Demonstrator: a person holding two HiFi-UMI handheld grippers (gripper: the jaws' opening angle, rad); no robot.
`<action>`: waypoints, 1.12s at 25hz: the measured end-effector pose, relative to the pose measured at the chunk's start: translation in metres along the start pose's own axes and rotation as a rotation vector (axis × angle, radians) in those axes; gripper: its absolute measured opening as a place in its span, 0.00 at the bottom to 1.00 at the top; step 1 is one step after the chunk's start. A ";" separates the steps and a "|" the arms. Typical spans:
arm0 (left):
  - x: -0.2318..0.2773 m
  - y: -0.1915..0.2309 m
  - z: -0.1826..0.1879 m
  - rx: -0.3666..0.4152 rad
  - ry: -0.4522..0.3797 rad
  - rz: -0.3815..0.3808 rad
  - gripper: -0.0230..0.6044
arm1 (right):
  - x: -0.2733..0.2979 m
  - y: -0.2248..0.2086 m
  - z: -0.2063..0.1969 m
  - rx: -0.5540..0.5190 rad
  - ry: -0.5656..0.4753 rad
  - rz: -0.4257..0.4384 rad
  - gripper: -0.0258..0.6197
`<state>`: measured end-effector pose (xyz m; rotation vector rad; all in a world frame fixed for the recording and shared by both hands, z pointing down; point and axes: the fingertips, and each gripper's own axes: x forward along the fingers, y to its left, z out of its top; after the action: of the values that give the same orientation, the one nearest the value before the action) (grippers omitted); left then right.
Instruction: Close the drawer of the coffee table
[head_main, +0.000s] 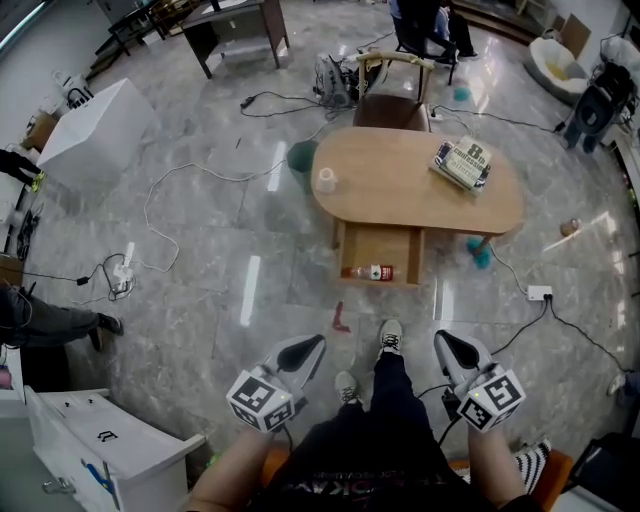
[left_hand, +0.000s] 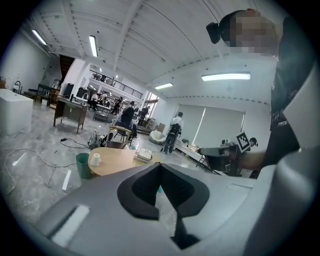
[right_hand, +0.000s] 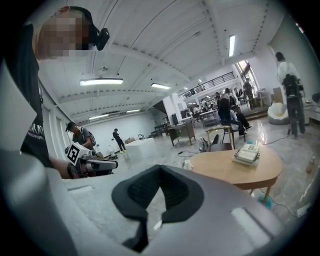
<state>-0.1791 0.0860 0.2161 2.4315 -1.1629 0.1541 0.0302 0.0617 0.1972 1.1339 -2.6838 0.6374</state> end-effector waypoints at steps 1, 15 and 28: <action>0.005 0.001 -0.002 -0.001 0.004 0.004 0.04 | 0.001 -0.005 -0.003 0.009 0.005 0.000 0.04; 0.089 0.028 0.003 0.033 0.031 0.032 0.04 | 0.047 -0.103 -0.024 0.048 0.051 -0.024 0.04; 0.170 0.112 -0.061 -0.044 0.092 0.143 0.04 | 0.124 -0.185 -0.083 0.066 0.169 0.006 0.04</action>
<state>-0.1506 -0.0710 0.3567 2.2781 -1.2843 0.2774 0.0739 -0.0969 0.3689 1.0376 -2.5423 0.7911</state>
